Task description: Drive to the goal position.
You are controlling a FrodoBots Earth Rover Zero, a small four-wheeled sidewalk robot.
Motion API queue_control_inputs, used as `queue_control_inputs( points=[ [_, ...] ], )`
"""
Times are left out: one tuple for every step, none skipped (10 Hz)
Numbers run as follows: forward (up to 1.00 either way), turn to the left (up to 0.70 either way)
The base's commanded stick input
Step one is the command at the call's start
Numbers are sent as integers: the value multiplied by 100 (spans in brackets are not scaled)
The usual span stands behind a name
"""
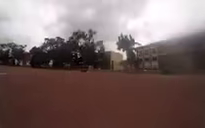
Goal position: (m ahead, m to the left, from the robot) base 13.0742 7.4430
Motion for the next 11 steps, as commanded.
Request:
queue_control_inputs(
  points=[
    [100, 0],
    [100, 0],
    [100, 0],
    [100, 0],
    [100, 0],
    [100, 0],
    [100, 0],
    [100, 0],
    [100, 0],
    [100, 0],
    [100, 0]
  ],
)
